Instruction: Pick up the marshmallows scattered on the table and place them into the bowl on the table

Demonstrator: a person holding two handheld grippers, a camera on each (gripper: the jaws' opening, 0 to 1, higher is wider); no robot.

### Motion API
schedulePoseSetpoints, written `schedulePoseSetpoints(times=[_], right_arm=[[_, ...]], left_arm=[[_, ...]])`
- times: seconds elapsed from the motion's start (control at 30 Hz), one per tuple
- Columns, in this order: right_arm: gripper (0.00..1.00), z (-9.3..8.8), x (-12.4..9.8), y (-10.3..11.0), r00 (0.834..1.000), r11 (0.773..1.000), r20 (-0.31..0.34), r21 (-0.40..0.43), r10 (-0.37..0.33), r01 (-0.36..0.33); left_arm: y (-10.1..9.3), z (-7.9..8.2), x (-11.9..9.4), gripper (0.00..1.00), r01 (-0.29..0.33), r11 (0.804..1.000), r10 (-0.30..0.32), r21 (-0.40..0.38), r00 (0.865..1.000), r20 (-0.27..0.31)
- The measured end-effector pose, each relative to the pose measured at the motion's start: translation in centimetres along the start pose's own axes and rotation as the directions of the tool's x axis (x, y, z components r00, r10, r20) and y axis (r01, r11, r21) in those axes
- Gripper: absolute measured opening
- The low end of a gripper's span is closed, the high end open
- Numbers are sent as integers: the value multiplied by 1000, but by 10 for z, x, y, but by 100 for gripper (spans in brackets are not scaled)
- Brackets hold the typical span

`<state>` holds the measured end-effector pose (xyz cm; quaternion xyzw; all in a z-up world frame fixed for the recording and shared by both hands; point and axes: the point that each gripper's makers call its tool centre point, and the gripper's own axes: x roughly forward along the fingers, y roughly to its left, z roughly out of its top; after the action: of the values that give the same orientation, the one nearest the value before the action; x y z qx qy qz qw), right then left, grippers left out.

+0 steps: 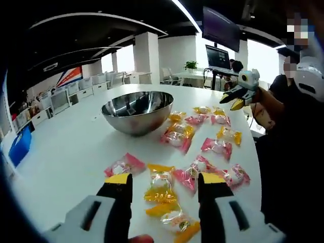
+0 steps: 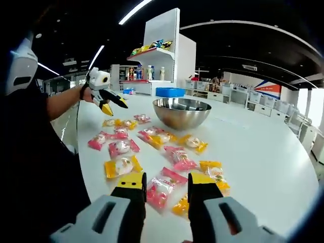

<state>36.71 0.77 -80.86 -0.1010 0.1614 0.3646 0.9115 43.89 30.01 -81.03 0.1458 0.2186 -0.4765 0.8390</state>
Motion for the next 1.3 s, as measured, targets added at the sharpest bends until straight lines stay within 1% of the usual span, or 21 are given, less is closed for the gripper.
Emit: schedulePoseSetpoints(times=[0.13,0.3,0.4,0.5,0.57,0.8,0.83,0.9,1.0,1.17,1.3], right_arm=[[32,-2,-1,-1,1000,1000,-1,8,-5,5],[32,-2,-2,0,1000,1000,-1,8,0,0],[32,-3,-3,-2,1000,1000,-5,6,-4,4],[32,-3,-5,-2,1000,1000,-7,5,-2,2],[32,-3,-6,-2,1000,1000,-10,3,-5,5],[32,-3,-6,1,1000,1000,-16,3,2,-2],[32,-4,-6,1,1000,1000,-17,4,3,-3],[32,-3,-6,2,1000,1000,-17,4,6,-6],[32,-2,-6,3,1000,1000,-12,8,10,-10],[32,-2,-6,0,1000,1000,-2,29,3,-2],[32,-5,-6,2,1000,1000,-14,24,8,-8]], left_arm=[[14,2,5,52,-26,1000,26,15,1000,-16],[30,8,10,50,-31,998,32,50,999,-24],[39,7,15,48,-36,997,39,65,998,-44],[45,5,19,48,-31,996,37,87,997,-64],[49,5,22,48,-32,996,38,88,997,-73],[58,-1,33,44,-12,992,27,124,993,-117],[61,-2,35,44,-9,993,23,122,992,-120],[64,-4,38,43,5,996,6,88,992,-125],[68,-7,40,42,11,995,4,100,989,-147],[67,-5,44,41,40,993,-25,107,990,-142],[69,-9,53,38,62,990,-42,124,986,-160]])
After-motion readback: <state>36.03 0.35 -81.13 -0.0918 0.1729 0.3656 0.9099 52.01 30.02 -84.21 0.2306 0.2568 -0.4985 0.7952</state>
